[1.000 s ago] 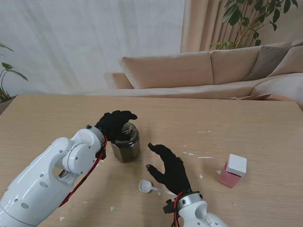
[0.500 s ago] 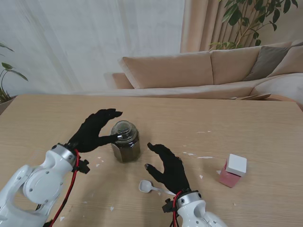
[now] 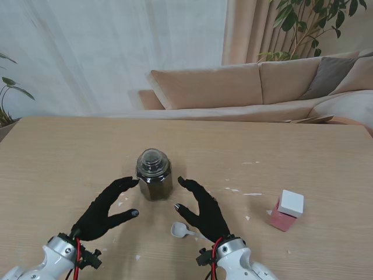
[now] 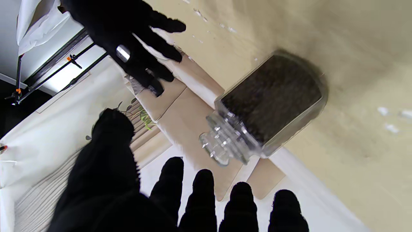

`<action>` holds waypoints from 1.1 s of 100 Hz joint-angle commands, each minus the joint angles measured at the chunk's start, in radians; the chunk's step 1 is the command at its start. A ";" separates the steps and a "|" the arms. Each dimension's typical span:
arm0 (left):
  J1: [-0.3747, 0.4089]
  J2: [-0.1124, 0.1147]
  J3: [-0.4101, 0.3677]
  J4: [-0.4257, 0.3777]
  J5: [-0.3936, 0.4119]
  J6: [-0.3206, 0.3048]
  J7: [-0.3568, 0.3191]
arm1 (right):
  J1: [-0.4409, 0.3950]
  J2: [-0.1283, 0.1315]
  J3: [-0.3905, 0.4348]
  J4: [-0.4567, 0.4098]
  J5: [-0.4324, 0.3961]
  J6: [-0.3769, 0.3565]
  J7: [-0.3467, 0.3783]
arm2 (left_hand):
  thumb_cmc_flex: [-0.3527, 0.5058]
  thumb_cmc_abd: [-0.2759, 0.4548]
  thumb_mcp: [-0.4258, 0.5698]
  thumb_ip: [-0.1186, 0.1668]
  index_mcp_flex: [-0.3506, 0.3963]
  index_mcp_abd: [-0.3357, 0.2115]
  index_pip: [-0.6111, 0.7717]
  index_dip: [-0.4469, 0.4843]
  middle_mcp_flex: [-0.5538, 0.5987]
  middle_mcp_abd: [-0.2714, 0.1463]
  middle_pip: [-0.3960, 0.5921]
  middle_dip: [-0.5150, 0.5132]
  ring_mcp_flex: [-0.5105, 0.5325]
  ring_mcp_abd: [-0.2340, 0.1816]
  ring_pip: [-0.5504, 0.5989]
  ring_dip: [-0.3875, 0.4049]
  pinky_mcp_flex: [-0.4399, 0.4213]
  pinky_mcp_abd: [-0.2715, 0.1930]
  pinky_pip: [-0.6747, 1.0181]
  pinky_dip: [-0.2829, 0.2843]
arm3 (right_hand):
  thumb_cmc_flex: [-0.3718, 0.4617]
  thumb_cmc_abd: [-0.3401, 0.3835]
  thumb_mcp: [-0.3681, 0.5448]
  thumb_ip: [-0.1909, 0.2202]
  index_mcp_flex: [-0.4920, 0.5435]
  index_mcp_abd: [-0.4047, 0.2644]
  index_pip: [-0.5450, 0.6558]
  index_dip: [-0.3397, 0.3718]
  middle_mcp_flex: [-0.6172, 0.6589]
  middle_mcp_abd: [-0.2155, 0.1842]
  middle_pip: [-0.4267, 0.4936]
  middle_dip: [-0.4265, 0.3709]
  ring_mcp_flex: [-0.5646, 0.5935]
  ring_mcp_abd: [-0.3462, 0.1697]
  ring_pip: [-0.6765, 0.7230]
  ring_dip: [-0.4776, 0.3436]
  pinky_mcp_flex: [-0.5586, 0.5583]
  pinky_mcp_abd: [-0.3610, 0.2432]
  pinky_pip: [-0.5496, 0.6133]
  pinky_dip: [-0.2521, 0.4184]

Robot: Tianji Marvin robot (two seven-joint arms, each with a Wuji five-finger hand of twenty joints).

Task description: Portion coffee beans from the glass jar into the coffee jar

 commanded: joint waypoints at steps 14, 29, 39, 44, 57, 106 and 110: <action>0.031 -0.018 0.052 0.055 -0.053 0.003 0.005 | -0.001 0.003 -0.011 0.024 0.008 -0.022 0.043 | 0.022 0.056 0.007 0.019 -0.011 -0.017 0.003 -0.014 -0.013 -0.017 -0.008 -0.020 -0.025 -0.021 -0.023 -0.025 0.002 -0.058 -0.031 -0.050 | -0.006 0.027 0.007 0.004 -0.062 -0.056 0.010 -0.033 -0.029 -0.063 -0.056 -0.026 -0.061 -0.094 -0.038 -0.048 -0.035 -0.103 -0.085 -0.042; 0.016 -0.028 0.091 0.095 -0.093 -0.007 0.046 | 0.013 -0.002 -0.026 0.064 0.025 -0.051 0.037 | 0.009 0.053 0.023 0.015 -0.032 -0.028 0.023 -0.015 -0.019 -0.035 -0.033 -0.029 -0.022 -0.045 -0.038 -0.072 0.010 -0.080 -0.046 -0.101 | -0.034 0.024 -0.019 -0.017 -0.069 -0.061 0.021 -0.046 -0.027 -0.071 -0.066 -0.029 -0.069 -0.107 -0.041 -0.057 -0.043 -0.129 -0.123 -0.069; 0.001 -0.034 0.114 0.118 -0.113 -0.025 0.071 | 0.022 -0.003 -0.032 0.079 0.035 -0.063 0.039 | -0.005 0.062 0.025 0.013 -0.045 -0.041 0.023 -0.016 -0.024 -0.047 -0.037 -0.029 -0.023 -0.058 -0.043 -0.086 0.010 -0.091 -0.050 -0.114 | -0.047 0.029 -0.035 -0.029 -0.075 -0.063 0.021 -0.050 -0.030 -0.077 -0.069 -0.029 -0.075 -0.109 -0.043 -0.059 -0.042 -0.133 -0.136 -0.077; -0.006 -0.036 0.124 0.129 -0.119 -0.033 0.079 | 0.028 -0.003 -0.035 0.084 0.038 -0.068 0.042 | -0.016 0.069 0.030 0.011 -0.052 -0.044 0.025 -0.017 -0.041 -0.061 -0.083 -0.054 -0.022 -0.065 -0.047 -0.103 0.013 -0.096 -0.053 -0.129 | -0.051 0.033 -0.041 -0.034 -0.077 -0.064 0.021 -0.053 -0.031 -0.077 -0.072 -0.030 -0.077 -0.109 -0.043 -0.060 -0.042 -0.133 -0.141 -0.079; -0.025 -0.038 0.145 0.153 -0.158 -0.036 0.076 | 0.032 -0.001 -0.035 0.086 0.038 -0.075 0.050 | -0.035 0.072 0.049 0.006 -0.053 -0.047 0.028 -0.021 -0.032 -0.058 -0.072 -0.027 -0.022 -0.065 -0.046 -0.130 0.015 -0.100 -0.051 -0.160 | -0.057 0.041 -0.059 -0.045 -0.079 -0.067 0.022 -0.057 -0.030 -0.079 -0.077 -0.033 -0.081 -0.110 -0.044 -0.060 -0.041 -0.131 -0.149 -0.081; -0.049 -0.036 0.156 0.154 -0.247 -0.033 0.036 | 0.023 0.003 -0.038 0.074 0.003 -0.079 0.043 | -0.052 0.097 0.034 0.001 -0.038 -0.050 0.020 -0.027 -0.030 -0.057 -0.065 -0.031 -0.023 -0.076 -0.051 -0.161 0.022 -0.115 -0.073 -0.235 | -0.065 0.045 -0.098 -0.057 -0.073 -0.074 0.005 -0.075 -0.028 -0.101 -0.082 -0.034 -0.083 -0.118 -0.052 -0.062 -0.041 -0.132 -0.166 -0.077; -0.048 -0.035 0.157 0.154 -0.245 -0.032 0.034 | 0.023 0.004 -0.038 0.076 0.000 -0.079 0.043 | -0.050 0.096 0.034 0.001 -0.036 -0.049 0.021 -0.027 -0.030 -0.057 -0.064 -0.031 -0.022 -0.077 -0.051 -0.161 0.021 -0.115 -0.073 -0.236 | -0.065 0.044 -0.100 -0.057 -0.072 -0.074 0.004 -0.076 -0.028 -0.102 -0.082 -0.034 -0.082 -0.118 -0.052 -0.062 -0.041 -0.132 -0.167 -0.077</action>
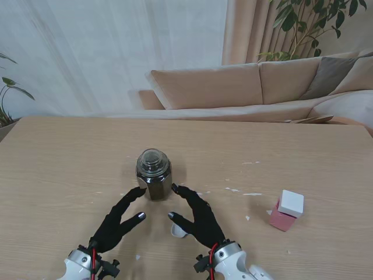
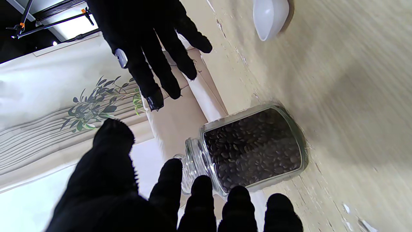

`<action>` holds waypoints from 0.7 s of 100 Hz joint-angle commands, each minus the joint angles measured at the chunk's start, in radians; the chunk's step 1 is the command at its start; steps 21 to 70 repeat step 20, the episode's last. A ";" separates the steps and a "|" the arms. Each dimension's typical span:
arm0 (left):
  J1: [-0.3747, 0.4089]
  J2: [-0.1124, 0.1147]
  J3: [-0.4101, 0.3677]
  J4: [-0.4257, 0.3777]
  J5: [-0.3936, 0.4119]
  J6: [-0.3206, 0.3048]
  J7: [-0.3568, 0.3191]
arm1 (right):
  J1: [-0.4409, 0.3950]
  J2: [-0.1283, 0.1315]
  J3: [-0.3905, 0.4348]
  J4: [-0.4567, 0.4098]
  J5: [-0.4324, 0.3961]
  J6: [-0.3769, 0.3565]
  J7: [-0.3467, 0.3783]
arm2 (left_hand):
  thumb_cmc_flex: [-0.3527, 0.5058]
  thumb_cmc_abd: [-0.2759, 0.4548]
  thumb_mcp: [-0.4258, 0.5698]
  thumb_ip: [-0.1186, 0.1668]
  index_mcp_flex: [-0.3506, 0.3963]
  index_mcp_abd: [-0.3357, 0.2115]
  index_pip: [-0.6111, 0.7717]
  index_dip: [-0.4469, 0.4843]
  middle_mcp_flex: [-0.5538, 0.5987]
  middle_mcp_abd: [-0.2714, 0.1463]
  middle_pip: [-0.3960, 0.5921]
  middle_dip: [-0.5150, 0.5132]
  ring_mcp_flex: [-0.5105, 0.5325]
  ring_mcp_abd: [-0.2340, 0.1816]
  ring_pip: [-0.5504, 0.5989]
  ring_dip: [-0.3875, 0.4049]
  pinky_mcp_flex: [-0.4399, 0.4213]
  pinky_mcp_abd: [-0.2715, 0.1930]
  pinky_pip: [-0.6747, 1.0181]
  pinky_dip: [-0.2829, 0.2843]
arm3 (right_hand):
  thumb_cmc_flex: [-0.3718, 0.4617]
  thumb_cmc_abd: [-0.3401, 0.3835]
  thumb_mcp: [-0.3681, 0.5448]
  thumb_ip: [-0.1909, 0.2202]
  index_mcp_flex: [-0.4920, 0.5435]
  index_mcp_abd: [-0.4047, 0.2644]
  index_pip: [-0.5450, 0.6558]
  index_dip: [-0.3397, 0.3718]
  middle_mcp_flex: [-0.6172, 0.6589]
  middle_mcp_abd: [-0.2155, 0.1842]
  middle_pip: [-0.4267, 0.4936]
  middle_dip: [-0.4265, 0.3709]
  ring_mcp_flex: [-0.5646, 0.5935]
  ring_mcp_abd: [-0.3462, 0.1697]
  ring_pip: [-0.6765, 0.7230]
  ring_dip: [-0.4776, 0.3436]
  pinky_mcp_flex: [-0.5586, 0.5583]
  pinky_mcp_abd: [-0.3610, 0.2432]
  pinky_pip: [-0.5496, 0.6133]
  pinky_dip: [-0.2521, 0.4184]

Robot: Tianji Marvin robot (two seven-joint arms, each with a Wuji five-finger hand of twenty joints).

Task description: Portion coffee beans from the glass jar into the coffee jar

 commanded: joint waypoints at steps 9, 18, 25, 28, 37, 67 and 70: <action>0.009 -0.001 0.004 -0.011 0.005 -0.003 -0.026 | -0.005 -0.001 -0.006 0.003 -0.006 -0.002 0.012 | -0.005 0.035 -0.006 0.001 -0.008 -0.034 -0.004 -0.006 -0.007 -0.034 0.022 0.007 -0.022 -0.042 -0.014 -0.022 0.000 -0.039 -0.024 -0.028 | -0.018 0.015 -0.027 -0.020 -0.021 -0.045 -0.007 -0.014 -0.027 -0.038 -0.018 -0.009 -0.031 -0.064 -0.018 -0.014 -0.009 -0.044 -0.028 -0.001; 0.011 -0.001 0.003 -0.012 0.008 -0.001 -0.027 | -0.002 0.000 -0.007 0.005 -0.007 -0.002 0.015 | -0.001 0.034 -0.007 0.002 -0.007 -0.032 -0.005 -0.006 -0.010 -0.034 0.011 0.007 -0.022 -0.040 -0.014 -0.024 0.001 -0.039 -0.023 -0.031 | -0.019 0.015 -0.030 -0.020 -0.022 -0.044 -0.009 -0.015 -0.027 -0.036 -0.018 -0.009 -0.030 -0.062 -0.018 -0.014 -0.008 -0.043 -0.028 0.000; 0.012 -0.001 0.003 -0.012 0.008 -0.001 -0.026 | -0.001 0.000 -0.007 0.005 -0.007 -0.002 0.016 | -0.001 0.035 -0.007 0.002 -0.006 -0.033 -0.005 -0.006 -0.016 -0.037 -0.001 0.001 -0.022 -0.041 -0.014 -0.023 0.000 -0.039 -0.023 -0.032 | -0.018 0.016 -0.030 -0.020 -0.022 -0.044 -0.009 -0.015 -0.027 -0.036 -0.019 -0.009 -0.030 -0.063 -0.018 -0.014 -0.008 -0.043 -0.028 0.001; 0.012 -0.001 0.003 -0.012 0.008 -0.001 -0.026 | -0.001 0.000 -0.007 0.005 -0.007 -0.002 0.016 | -0.001 0.035 -0.007 0.002 -0.006 -0.033 -0.005 -0.006 -0.016 -0.037 -0.001 0.001 -0.022 -0.041 -0.014 -0.023 0.000 -0.039 -0.023 -0.032 | -0.018 0.016 -0.030 -0.020 -0.022 -0.044 -0.009 -0.015 -0.027 -0.036 -0.019 -0.009 -0.030 -0.063 -0.018 -0.014 -0.008 -0.043 -0.028 0.001; 0.012 -0.001 0.003 -0.012 0.008 -0.001 -0.026 | -0.001 0.000 -0.007 0.005 -0.007 -0.002 0.016 | -0.001 0.035 -0.007 0.002 -0.006 -0.033 -0.005 -0.006 -0.016 -0.037 -0.001 0.001 -0.022 -0.041 -0.014 -0.023 0.000 -0.039 -0.023 -0.032 | -0.018 0.016 -0.030 -0.020 -0.022 -0.044 -0.009 -0.015 -0.027 -0.036 -0.019 -0.009 -0.030 -0.063 -0.018 -0.014 -0.008 -0.043 -0.028 0.001; 0.012 -0.001 0.003 -0.012 0.008 -0.001 -0.026 | -0.001 0.000 -0.007 0.005 -0.007 -0.002 0.016 | -0.001 0.035 -0.007 0.002 -0.006 -0.033 -0.005 -0.006 -0.016 -0.037 -0.001 0.001 -0.022 -0.041 -0.014 -0.023 0.000 -0.039 -0.023 -0.032 | -0.018 0.016 -0.030 -0.020 -0.022 -0.044 -0.009 -0.015 -0.027 -0.036 -0.019 -0.009 -0.030 -0.063 -0.018 -0.014 -0.008 -0.043 -0.028 0.001; 0.012 -0.001 0.003 -0.012 0.008 -0.001 -0.026 | -0.001 0.000 -0.007 0.005 -0.007 -0.002 0.016 | -0.001 0.035 -0.007 0.002 -0.006 -0.033 -0.005 -0.006 -0.016 -0.037 -0.001 0.001 -0.022 -0.041 -0.014 -0.023 0.000 -0.039 -0.023 -0.032 | -0.018 0.016 -0.030 -0.020 -0.022 -0.044 -0.009 -0.015 -0.027 -0.036 -0.019 -0.009 -0.030 -0.063 -0.018 -0.014 -0.008 -0.043 -0.028 0.001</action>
